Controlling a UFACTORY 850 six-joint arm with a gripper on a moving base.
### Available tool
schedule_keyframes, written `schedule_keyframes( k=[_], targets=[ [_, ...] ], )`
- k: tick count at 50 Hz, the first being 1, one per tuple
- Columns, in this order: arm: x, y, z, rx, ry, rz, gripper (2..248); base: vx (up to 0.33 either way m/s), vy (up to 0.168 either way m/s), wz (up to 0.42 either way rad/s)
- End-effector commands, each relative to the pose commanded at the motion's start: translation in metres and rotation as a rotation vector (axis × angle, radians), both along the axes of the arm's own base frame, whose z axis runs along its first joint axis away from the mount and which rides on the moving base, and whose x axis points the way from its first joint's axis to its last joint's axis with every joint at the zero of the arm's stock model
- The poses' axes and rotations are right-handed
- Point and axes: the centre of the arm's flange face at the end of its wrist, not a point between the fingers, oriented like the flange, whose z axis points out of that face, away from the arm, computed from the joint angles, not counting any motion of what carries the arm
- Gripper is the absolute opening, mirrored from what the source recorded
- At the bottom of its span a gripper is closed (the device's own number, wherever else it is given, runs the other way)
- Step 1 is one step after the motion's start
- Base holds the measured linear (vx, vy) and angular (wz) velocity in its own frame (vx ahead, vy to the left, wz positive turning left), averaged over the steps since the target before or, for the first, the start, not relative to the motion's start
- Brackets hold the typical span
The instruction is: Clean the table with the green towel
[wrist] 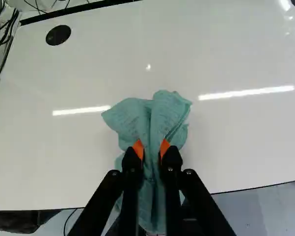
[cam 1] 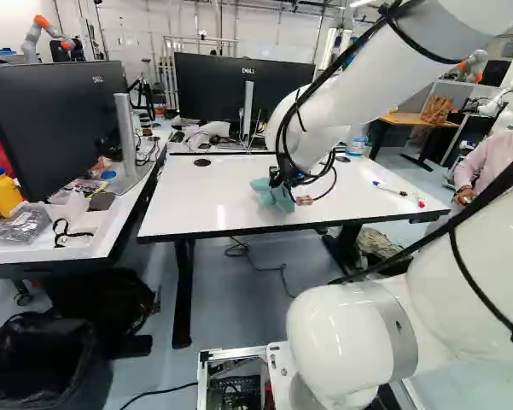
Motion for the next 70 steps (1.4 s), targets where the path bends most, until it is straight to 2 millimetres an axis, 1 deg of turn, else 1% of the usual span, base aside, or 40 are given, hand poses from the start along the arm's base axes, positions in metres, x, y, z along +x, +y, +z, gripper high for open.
schedule_keyframes(
  k=[14,30,70],
  targets=[
    [-0.001,-0.022,0.000,0.000,0.000,-0.062,55,0.000,0.000,0.000],
    [-0.008,-0.045,-0.001,0.000,-0.003,-0.131,55,0.000,0.000,0.000],
    [-0.008,-0.045,-0.001,0.000,-0.003,-0.133,55,0.000,0.000,0.000]
  ],
)
